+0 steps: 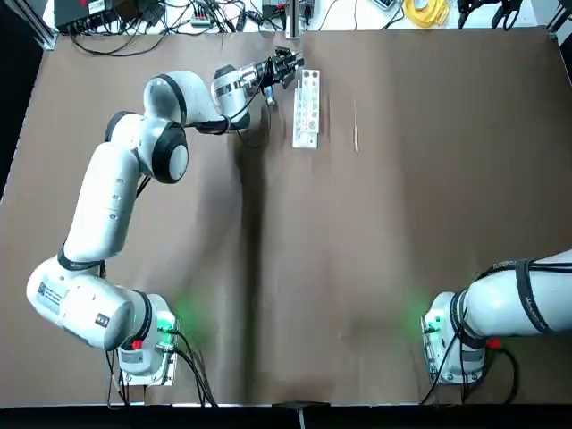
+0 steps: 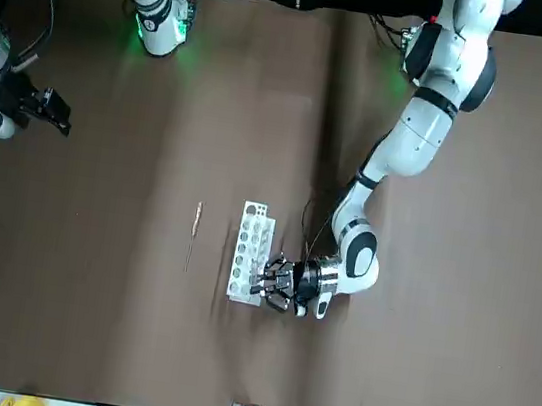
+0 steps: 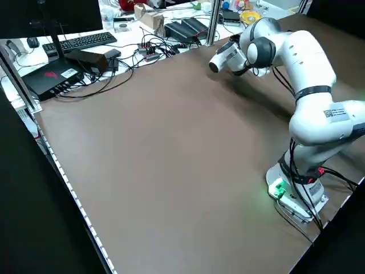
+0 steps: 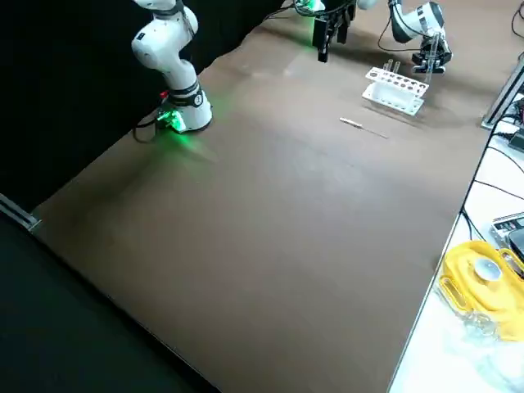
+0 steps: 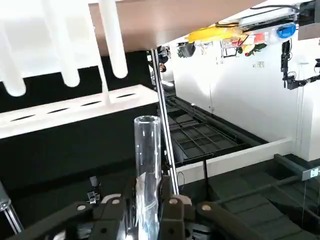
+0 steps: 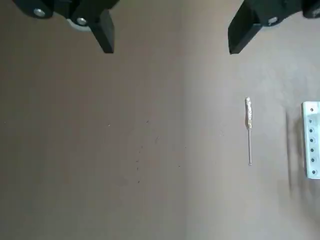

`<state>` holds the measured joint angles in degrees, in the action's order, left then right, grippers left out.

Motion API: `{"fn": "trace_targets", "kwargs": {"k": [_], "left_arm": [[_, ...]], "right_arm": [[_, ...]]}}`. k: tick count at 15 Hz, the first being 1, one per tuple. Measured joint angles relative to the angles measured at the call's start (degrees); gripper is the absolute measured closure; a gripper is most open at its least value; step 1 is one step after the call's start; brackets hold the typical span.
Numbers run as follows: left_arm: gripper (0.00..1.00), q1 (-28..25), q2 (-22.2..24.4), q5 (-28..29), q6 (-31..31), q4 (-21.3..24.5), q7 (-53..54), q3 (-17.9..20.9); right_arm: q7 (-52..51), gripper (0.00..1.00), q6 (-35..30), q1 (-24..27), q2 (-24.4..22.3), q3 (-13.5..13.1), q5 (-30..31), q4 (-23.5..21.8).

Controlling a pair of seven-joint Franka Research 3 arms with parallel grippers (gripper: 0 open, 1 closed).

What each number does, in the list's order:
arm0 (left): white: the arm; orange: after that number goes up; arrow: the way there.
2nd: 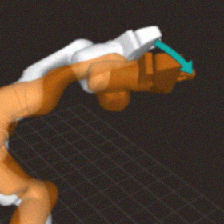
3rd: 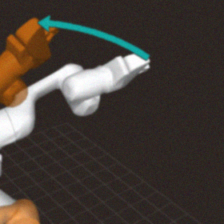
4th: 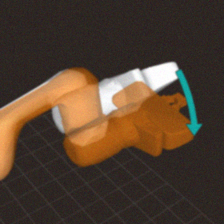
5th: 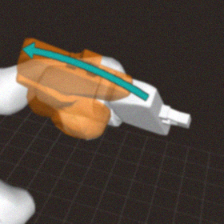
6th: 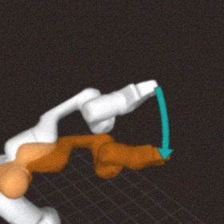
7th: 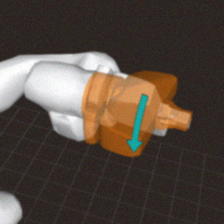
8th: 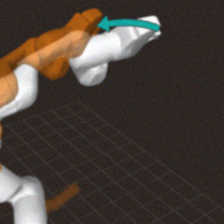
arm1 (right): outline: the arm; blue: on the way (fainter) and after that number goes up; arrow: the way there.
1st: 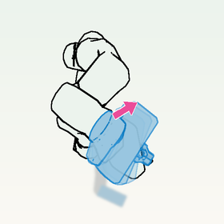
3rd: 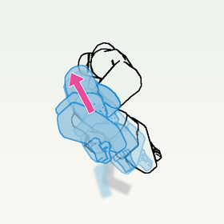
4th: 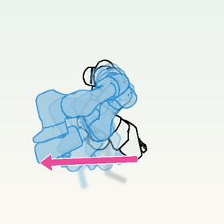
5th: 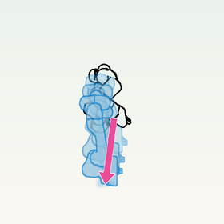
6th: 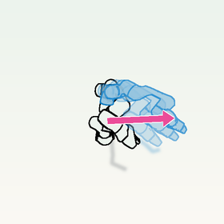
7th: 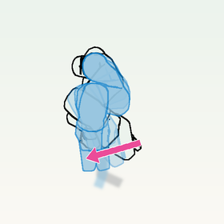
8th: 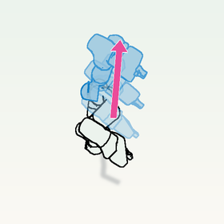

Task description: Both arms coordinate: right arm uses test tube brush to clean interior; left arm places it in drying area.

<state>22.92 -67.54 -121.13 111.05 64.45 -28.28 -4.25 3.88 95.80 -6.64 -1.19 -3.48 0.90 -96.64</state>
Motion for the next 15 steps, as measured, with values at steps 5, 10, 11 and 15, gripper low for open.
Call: {"fn": "trace_targets", "kwargs": {"k": [5,10,11,15], "left_arm": [[0.77,1.37,-0.01,0.00,-0.05,0.00,0.00,1.10],[0.77,2.71,-0.01,0.00,-0.11,-0.35,-0.05,2.50],[0.77,2.65,-0.01,0.00,-0.58,-0.40,-0.13,3.17],[0.77,2.22,-0.01,0.00,-2.21,-0.49,-0.32,4.97]], "right_arm": [[0.00,0.00,0.00,-0.01,0.00,0.00,0.00,0.00],[0.00,0.00,0.00,-0.02,0.00,0.00,0.00,0.00],[0.00,0.00,0.00,-0.02,0.00,0.00,0.00,0.00],[0.00,0.00,0.00,-0.02,0.00,0.00,0.00,0.00]]}}
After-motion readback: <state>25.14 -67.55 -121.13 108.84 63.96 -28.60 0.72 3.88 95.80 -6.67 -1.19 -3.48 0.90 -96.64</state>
